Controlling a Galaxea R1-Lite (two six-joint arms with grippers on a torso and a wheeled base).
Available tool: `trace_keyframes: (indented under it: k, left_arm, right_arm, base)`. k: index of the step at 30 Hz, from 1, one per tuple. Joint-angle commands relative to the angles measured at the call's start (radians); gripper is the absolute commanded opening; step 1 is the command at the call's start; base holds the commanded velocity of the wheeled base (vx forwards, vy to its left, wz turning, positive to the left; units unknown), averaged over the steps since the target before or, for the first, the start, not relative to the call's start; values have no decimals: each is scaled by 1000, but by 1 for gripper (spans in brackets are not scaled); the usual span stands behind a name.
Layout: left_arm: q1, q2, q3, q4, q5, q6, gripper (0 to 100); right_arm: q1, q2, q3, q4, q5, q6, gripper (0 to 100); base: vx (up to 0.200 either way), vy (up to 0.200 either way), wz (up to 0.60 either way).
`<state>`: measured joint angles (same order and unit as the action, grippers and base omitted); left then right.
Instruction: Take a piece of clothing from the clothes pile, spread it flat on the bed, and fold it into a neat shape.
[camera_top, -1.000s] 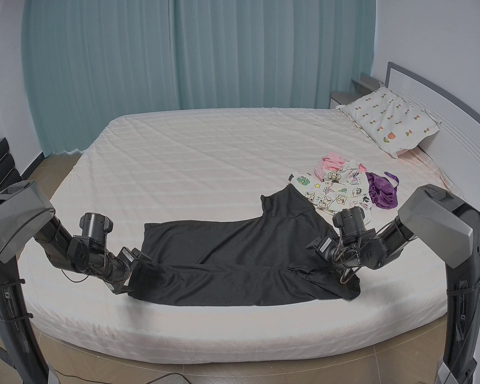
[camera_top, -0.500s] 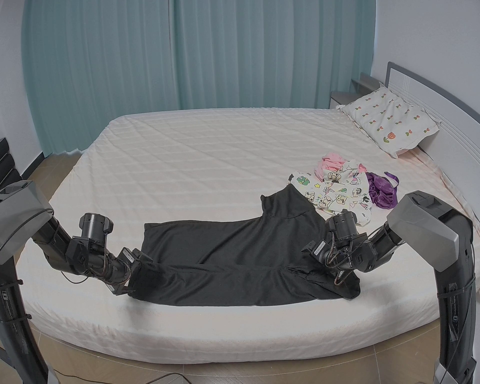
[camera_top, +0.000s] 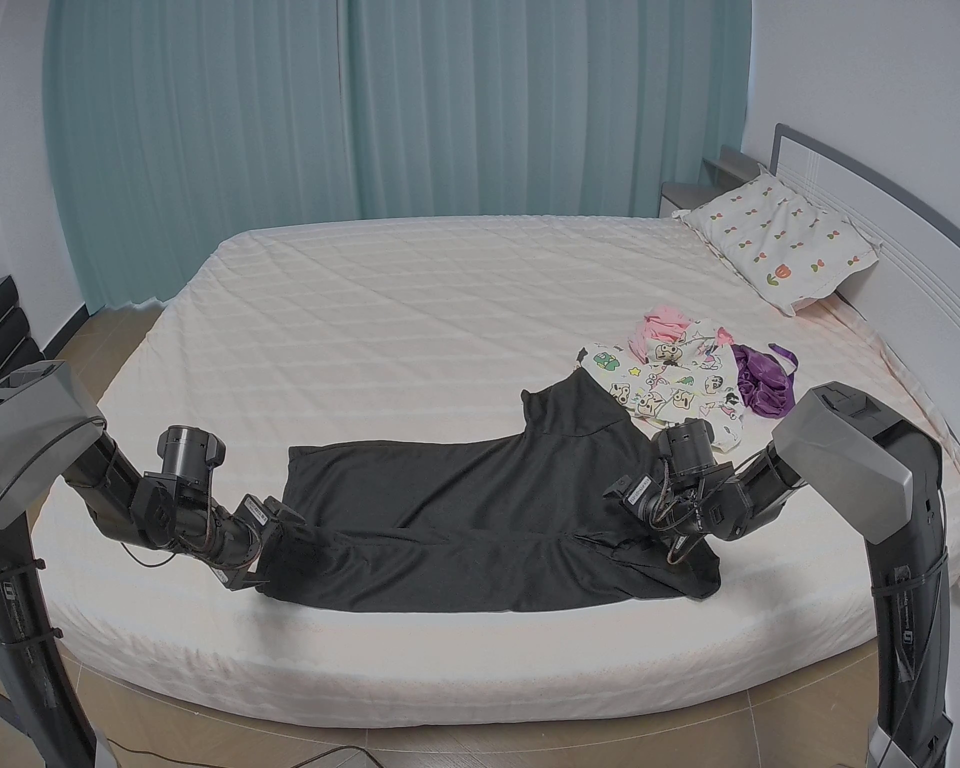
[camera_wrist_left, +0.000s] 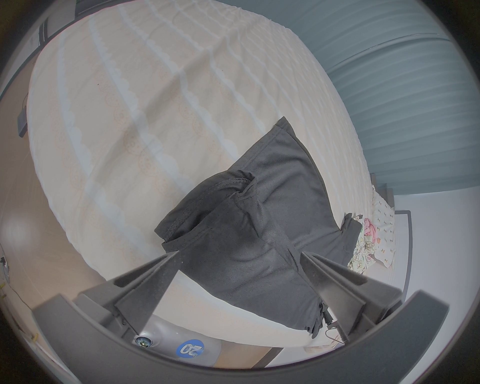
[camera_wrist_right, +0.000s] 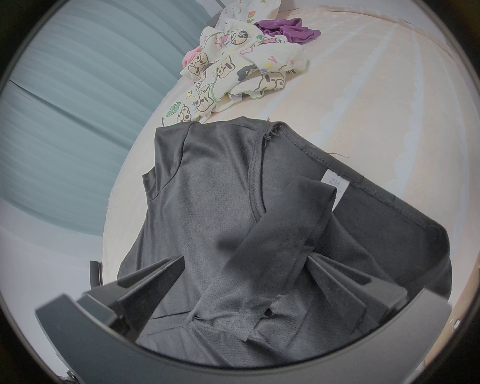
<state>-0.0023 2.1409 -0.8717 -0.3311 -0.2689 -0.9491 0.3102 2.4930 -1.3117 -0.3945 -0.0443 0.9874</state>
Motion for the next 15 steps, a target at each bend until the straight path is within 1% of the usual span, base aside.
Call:
trace_keyframes:
  k: [1, 3, 4, 6, 10, 15]
  left_arm:
    - [1, 1, 3, -2, 0, 0, 100]
    - [1, -1, 3, -2, -1, 0, 100]
    - [1, -1, 3, -2, -1, 1, 100]
    - [1, -1, 3, -2, -1, 0, 100]
    - [1, -1, 3, -2, -1, 0, 100]
    - [1, -1, 5, -2, -1, 0, 100]
  right_arm:
    - [0, 20, -15, -1, 0, 0, 100]
    - [0, 21, -18, -1, 0, -1, 100]
    - [0, 24, -23, -1, -2, 0, 0]
    - [0, 27, -26, -1, -8, 0, 0]
    - [0, 17, -26, 13, -46, 0, 0]
    - [0, -13, -8, 16, -49, 4, 0]
  base:
    - [0, 0, 0]
    - [0, 0, 0]
    - [0, 0, 0]
    - [0, 0, 0]
    - [0, 0, 0]
    - [0, 0, 0]
